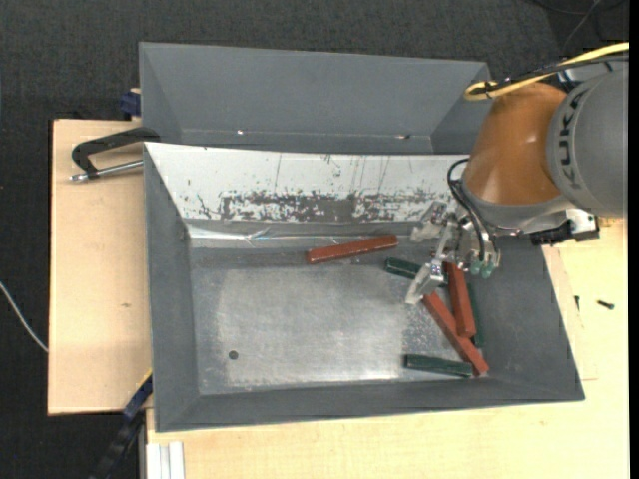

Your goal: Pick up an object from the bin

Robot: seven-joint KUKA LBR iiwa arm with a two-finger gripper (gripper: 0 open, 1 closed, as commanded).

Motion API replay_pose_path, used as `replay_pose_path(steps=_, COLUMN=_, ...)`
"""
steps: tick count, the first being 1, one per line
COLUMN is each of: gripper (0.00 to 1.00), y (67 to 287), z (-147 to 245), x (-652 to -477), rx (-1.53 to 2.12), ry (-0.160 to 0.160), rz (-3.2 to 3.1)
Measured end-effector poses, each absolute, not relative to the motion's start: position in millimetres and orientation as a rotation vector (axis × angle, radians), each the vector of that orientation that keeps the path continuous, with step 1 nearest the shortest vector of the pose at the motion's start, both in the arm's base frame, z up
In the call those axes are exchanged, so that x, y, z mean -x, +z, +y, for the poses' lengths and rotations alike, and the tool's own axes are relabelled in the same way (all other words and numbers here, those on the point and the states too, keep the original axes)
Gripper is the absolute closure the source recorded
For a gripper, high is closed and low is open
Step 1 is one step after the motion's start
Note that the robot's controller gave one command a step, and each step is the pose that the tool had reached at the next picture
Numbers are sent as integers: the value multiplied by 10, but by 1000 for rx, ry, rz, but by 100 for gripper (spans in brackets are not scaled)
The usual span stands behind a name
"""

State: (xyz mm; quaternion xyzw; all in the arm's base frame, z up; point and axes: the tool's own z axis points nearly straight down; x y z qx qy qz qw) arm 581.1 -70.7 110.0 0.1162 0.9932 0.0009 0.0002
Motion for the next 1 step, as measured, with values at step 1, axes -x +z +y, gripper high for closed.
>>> replay_pose_path(steps=1, gripper=0, y=1284, z=-781, x=-5900, rx=-462, ry=1, rz=3100)
